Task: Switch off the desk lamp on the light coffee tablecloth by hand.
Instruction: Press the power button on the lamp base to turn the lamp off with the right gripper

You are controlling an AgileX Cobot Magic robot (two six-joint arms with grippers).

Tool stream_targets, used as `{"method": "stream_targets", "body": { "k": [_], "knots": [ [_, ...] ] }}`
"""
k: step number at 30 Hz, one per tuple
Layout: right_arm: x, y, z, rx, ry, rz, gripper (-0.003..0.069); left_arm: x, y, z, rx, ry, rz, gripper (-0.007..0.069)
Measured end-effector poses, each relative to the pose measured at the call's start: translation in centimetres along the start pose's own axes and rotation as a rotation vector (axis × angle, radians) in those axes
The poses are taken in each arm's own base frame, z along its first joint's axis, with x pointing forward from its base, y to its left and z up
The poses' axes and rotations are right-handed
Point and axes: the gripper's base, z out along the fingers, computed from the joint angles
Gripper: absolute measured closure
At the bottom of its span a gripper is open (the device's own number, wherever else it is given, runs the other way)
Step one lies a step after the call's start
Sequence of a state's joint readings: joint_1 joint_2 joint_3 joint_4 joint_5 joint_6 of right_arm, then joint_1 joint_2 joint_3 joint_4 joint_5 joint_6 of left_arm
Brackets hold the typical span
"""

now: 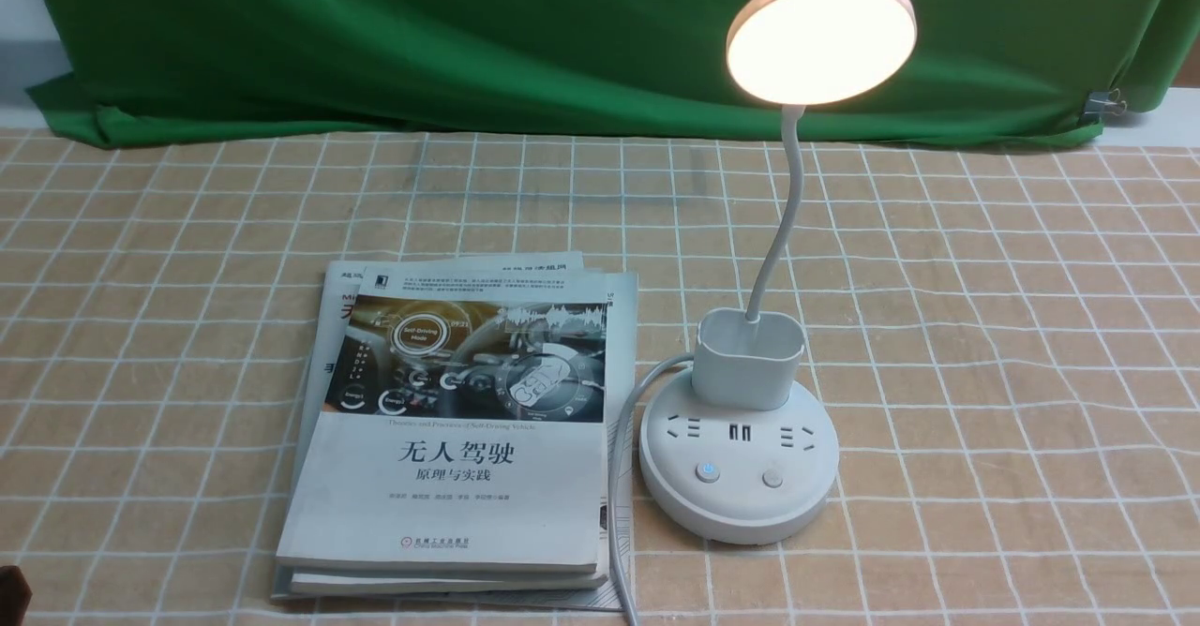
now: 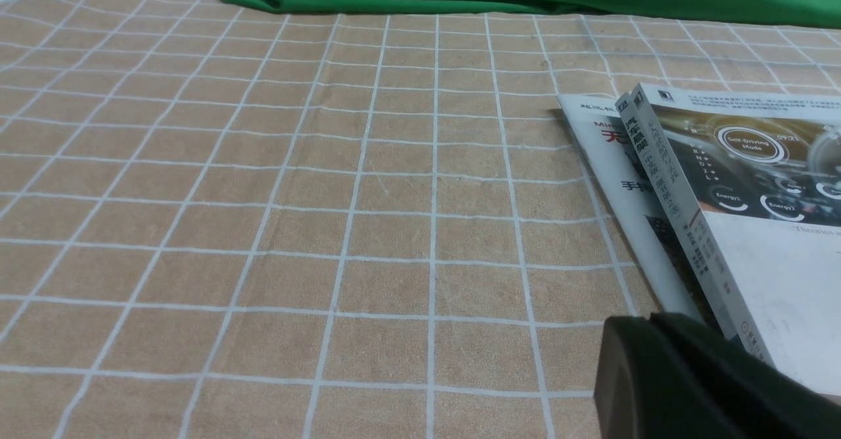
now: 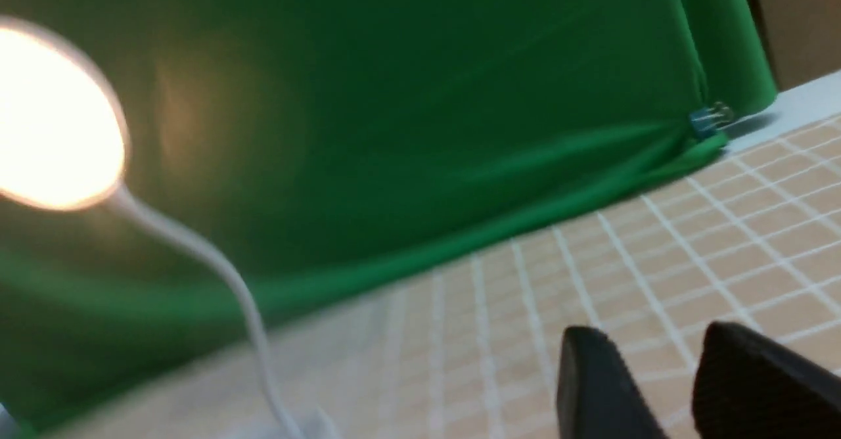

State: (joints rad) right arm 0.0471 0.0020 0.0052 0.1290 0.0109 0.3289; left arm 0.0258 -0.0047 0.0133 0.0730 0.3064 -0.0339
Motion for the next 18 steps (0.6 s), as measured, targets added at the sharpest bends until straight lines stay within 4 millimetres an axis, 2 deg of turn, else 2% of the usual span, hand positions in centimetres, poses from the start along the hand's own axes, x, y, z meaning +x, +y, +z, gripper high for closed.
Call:
{"method": "stream_targets", "body": {
  "k": [9,12,14,16,18],
  "knots": [
    [-1.1,0.4,-0.1,-0.049,-0.114,0.163,0.0418,0.0,0.0,0.0,0.000,0.000,0.000,0.0620],
    [-1.2,0.5,-0.1,-0.044,-0.080,0.162,0.0449,0.0,0.0,0.0,0.000,0.000,0.000,0.0620],
    [-2.5,1.4,0.0,-0.049,-0.040,0.114,0.0489,0.0,0.0,0.0,0.000,0.000,0.000,0.0620],
    [-5.5,3.3,0.4,-0.063,0.066,-0.012,0.0571,0.0,0.0,0.0,0.000,0.000,0.000,0.0620],
    [-7.8,5.0,1.3,-0.068,0.215,-0.130,0.0612,0.0,0.0,0.0,0.000,0.000,0.000,0.0620]
  ]
}}
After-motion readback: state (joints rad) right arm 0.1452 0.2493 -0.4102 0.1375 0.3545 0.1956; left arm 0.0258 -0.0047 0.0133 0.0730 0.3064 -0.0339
